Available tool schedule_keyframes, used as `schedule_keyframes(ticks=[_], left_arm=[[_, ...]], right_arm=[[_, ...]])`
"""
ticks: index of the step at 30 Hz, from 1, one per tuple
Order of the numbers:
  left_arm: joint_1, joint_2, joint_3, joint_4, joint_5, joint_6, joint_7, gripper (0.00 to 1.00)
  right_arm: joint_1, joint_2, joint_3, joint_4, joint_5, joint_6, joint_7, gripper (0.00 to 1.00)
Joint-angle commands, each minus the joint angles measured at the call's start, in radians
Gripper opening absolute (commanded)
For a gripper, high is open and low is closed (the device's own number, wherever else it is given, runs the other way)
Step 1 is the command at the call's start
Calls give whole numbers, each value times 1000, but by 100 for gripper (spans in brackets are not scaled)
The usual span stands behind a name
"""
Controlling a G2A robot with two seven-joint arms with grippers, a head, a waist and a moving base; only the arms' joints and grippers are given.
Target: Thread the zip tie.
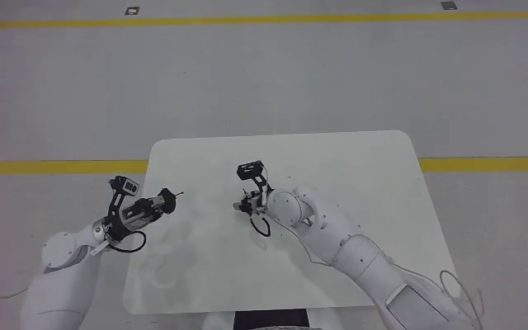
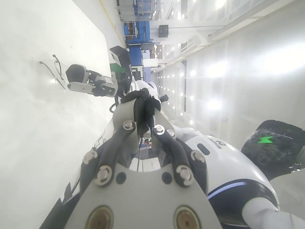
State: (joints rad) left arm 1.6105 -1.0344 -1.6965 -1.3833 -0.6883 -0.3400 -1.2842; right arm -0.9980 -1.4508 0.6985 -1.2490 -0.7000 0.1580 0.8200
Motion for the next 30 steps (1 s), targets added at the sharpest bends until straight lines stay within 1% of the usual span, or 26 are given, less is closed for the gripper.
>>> schedule_keyframes(ticks=[1,5,10,15,23,30], left_arm=[[0,0,0,0,0,0,0,0],[0,0,0,0,0,0,0,0],[0,0,0,0,0,0,0,0],[0,0,0,0,0,0,0,0],[0,0,0,0,0,0,0,0],[0,0,0,0,0,0,0,0]], right_arm=[[2,-3,-5,2,-6,4,0,21],[4,-5,-14,-1,-38,8,-11,18],[6,-5,-54,-26,-185,46,-7,18],[-4,-4,-72,-44,-265,53,10,17],[-1,-16,-90,-19,-312,42,34,19],[12,-36,-97,26,-289,26,35,19]])
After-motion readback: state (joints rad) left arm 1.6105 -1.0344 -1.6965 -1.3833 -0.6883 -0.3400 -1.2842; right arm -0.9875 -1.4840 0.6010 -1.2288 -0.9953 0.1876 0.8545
